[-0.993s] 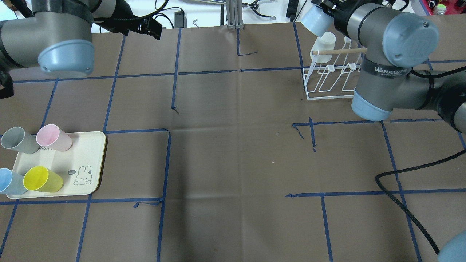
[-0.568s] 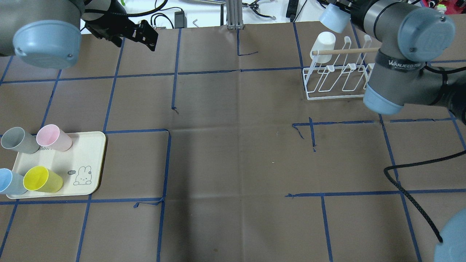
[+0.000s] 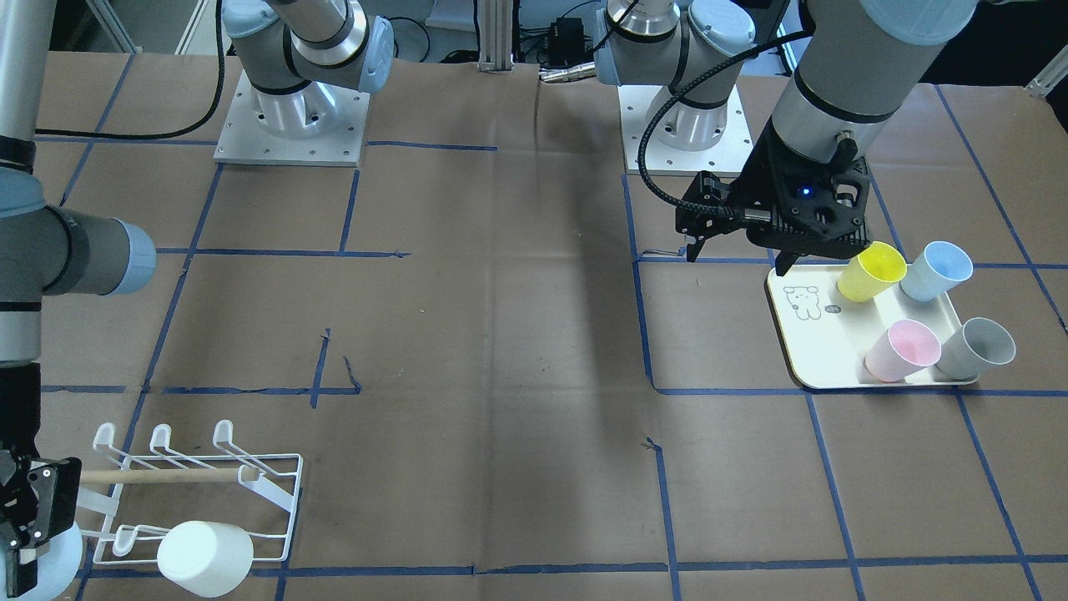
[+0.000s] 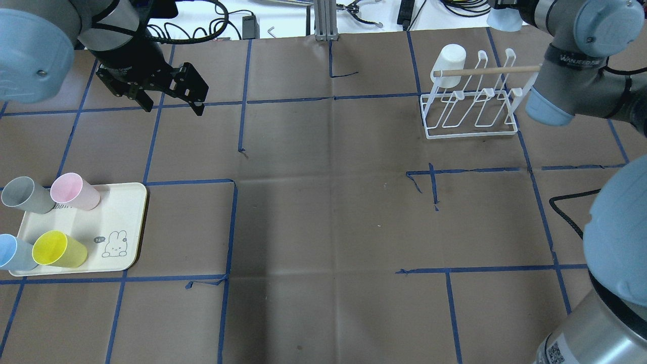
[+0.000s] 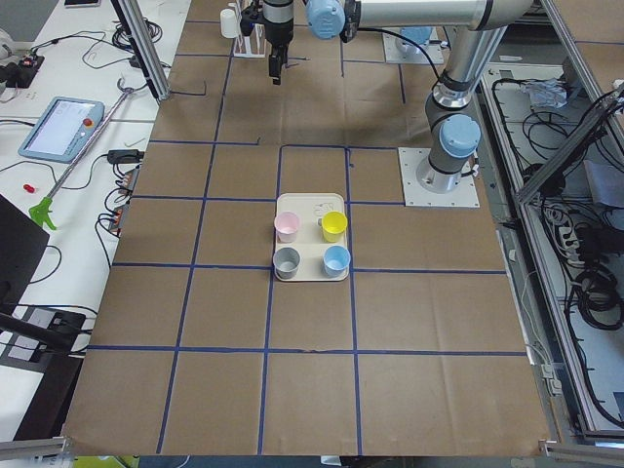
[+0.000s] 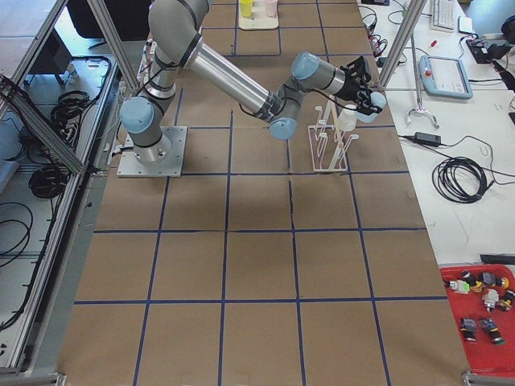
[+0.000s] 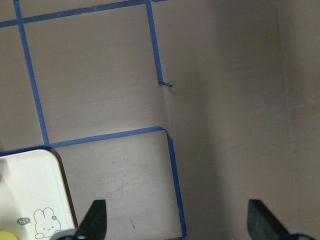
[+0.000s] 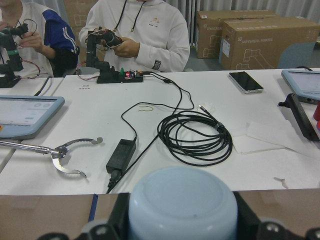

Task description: Transfer IKEA cup to right arm and place on rack

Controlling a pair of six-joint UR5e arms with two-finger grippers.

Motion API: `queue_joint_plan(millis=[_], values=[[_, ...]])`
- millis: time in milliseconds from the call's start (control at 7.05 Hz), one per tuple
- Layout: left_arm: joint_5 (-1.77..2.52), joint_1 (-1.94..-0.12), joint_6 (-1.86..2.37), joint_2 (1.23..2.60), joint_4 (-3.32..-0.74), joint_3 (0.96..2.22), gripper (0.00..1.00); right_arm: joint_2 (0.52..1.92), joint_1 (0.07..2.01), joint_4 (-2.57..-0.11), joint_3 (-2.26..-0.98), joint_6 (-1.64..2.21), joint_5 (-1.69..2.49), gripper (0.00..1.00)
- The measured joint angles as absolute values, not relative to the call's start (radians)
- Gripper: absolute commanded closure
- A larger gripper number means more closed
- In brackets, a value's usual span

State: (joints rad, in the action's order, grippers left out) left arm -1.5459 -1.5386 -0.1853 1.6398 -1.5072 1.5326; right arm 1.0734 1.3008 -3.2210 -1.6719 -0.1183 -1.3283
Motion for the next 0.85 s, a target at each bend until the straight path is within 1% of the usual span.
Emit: queue_joint_plan(millis=[851], values=[[-1.543,-1.541,-0.091,1.642,-1.546,1.517,0.01,1.046,1.254,-3.238,-1.724,-0.154,-1.323,0.91]])
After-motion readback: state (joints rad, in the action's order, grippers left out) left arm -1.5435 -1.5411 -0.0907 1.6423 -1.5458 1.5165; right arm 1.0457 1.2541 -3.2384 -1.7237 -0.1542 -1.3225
